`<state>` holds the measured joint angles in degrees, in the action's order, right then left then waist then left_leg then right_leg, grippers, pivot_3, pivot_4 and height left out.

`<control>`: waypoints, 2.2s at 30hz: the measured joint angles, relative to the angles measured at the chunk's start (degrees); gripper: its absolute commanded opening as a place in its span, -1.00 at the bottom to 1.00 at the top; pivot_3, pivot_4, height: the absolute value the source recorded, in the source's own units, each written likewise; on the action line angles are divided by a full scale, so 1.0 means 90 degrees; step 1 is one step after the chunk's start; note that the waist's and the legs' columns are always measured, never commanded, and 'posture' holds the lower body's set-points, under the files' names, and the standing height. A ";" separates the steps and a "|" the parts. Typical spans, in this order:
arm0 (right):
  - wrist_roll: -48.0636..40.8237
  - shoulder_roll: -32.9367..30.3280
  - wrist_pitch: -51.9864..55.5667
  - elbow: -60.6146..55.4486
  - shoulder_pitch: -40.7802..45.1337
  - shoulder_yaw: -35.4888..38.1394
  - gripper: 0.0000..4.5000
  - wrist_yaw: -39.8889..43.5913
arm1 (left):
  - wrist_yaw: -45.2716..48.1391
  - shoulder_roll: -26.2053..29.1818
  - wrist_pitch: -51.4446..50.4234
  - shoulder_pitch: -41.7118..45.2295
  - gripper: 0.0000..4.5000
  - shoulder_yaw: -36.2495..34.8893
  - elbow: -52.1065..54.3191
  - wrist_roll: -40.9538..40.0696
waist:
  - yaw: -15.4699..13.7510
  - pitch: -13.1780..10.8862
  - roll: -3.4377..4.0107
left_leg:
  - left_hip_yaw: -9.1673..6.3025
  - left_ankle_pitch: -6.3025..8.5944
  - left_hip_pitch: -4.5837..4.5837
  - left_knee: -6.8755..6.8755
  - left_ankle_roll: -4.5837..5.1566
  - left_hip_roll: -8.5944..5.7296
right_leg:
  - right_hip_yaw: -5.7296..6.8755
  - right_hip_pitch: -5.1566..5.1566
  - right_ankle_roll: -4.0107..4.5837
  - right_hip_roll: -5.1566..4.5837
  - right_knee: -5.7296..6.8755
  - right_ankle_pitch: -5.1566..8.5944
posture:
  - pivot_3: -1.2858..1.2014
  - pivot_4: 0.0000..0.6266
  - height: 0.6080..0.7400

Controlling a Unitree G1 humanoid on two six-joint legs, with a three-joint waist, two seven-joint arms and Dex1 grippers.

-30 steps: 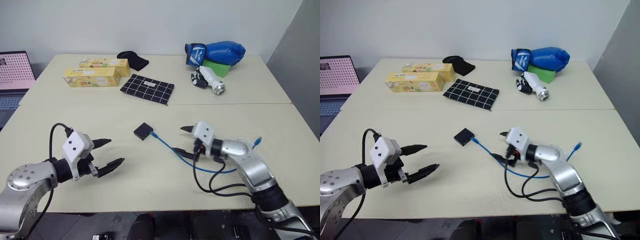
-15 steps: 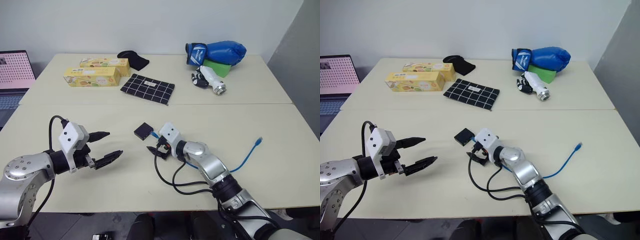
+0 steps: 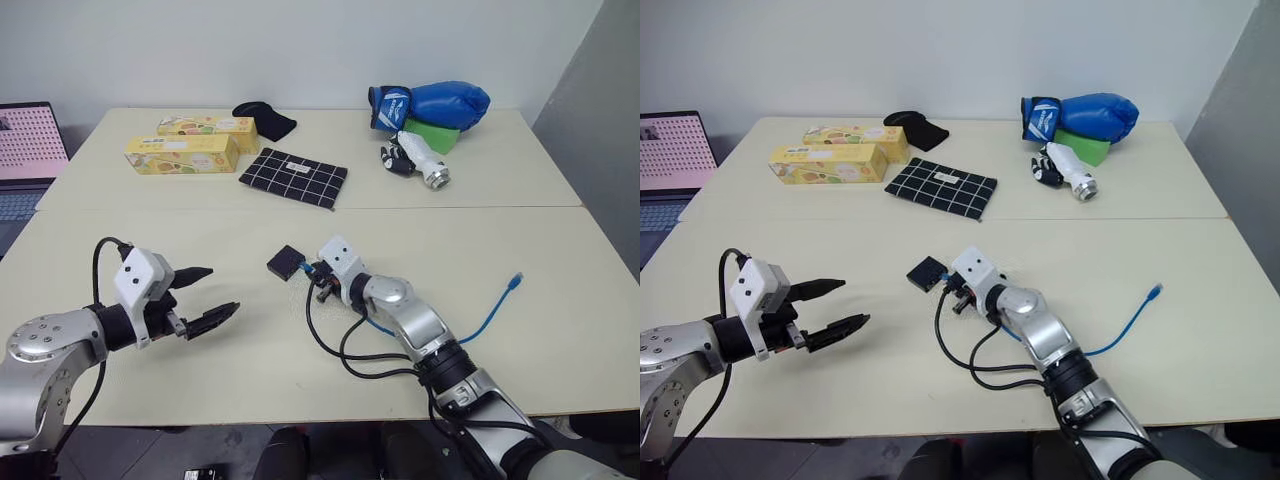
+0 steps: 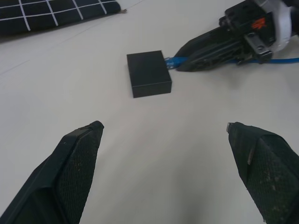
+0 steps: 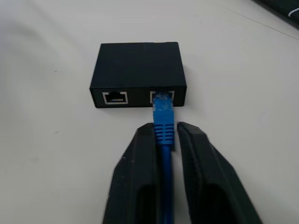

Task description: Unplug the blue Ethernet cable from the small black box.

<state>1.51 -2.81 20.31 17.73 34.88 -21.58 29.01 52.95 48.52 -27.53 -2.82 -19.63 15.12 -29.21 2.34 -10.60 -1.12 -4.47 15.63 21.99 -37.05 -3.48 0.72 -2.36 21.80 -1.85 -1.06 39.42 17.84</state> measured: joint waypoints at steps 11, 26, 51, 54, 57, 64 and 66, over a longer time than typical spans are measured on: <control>0.0343 -0.1944 -0.2951 -0.1214 0.0112 -0.0366 -0.94 0.1868 | -0.0490 -0.0635 -0.2139 0.1069 1.00 -0.0132 0.0046 -0.2362 | 0.0042 0.0002 -0.0004 | -0.0002 0.0000 0.0002 -0.0003 0.0000 0.0003 | 0.0002 0.0000 0.0000 -0.0003 0.0003 0.0000 | 0.03 -0.52 1.00; 0.0310 -0.2231 -0.4086 -0.1543 0.0510 -0.0494 -0.94 0.2898 | -0.0549 -0.0622 -0.3171 0.1053 1.00 0.0087 0.0391 -0.3432 | 0.0070 0.0002 -0.0004 | -0.0003 -0.0003 0.0001 -0.0007 -0.0005 0.0010 | -0.0001 -0.0002 0.0001 -0.0010 0.0004 0.0001 | 0.03 -0.52 1.00; 0.0270 -0.2093 -0.4290 -0.1770 0.0527 -0.0418 -0.94 0.2864 | -0.0656 -0.0802 -0.3270 0.1146 -0.64 0.0145 0.0297 -0.4057 | 0.0052 0.0002 -0.0004 | -0.0002 -0.0004 0.0001 -0.0007 -0.0007 0.0008 | -0.0001 -0.0002 0.0001 -0.0012 0.0003 0.0001 | 0.03 -0.52 1.00; 0.0424 -0.2098 -0.4696 -0.1652 0.0556 -0.0417 -0.94 0.2774 | -0.0655 -0.0792 -0.3273 0.1146 -0.65 0.0146 0.0297 -0.4101 | 0.0053 0.0002 -0.0004 | -0.0002 -0.0004 0.0000 -0.0007 -0.0007 0.0008 | -0.0001 -0.0002 0.0001 -0.0012 0.0004 0.0001 | 0.03 -0.52 1.00; 0.0511 -0.2121 -0.5114 -0.1507 0.0599 -0.0418 -0.58 0.2715 | -0.0639 -0.0772 -0.3273 0.1146 -0.65 0.0146 0.0298 -0.4128 | 0.0053 0.0002 -0.0004 | -0.0002 -0.0004 0.0000 -0.0007 -0.0008 0.0008 | -0.0001 -0.0002 0.0001 -0.0012 0.0004 0.0001 | 0.03 -0.52 1.00; -0.0084 -0.2453 -0.4985 -0.1847 0.0690 -0.0425 0.14 0.3238 | -0.0425 -0.0612 -0.3150 0.1253 -0.65 0.0208 0.0264 -0.3920 | 0.0026 0.0002 -0.0004 | -0.0005 -0.0005 0.0001 -0.0008 -0.0009 0.0007 | 0.0002 -0.0006 0.0001 -0.0012 0.0001 0.0001 | 0.03 -0.52 1.00; -0.0628 -0.2606 -0.4171 -0.2233 0.0583 -0.0355 0.25 0.3485 | -0.0265 -0.0504 -0.3026 0.1313 -0.65 0.0283 0.0266 -0.3714 | -0.0003 0.0002 -0.0004 | -0.0004 -0.0005 0.0001 -0.0008 -0.0008 0.0007 | 0.0001 -0.0006 0.0001 -0.0013 0.0000 0.0001 | 0.03 -0.52 1.00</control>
<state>-4.14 -26.26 -17.23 -2.37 40.13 -24.77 60.38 50.57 43.99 -54.77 9.00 -17.09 17.51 -62.64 2.32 -10.58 -1.16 -4.51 15.58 22.00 -37.12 -3.55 0.78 -2.35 21.74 -1.84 -1.18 39.42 17.85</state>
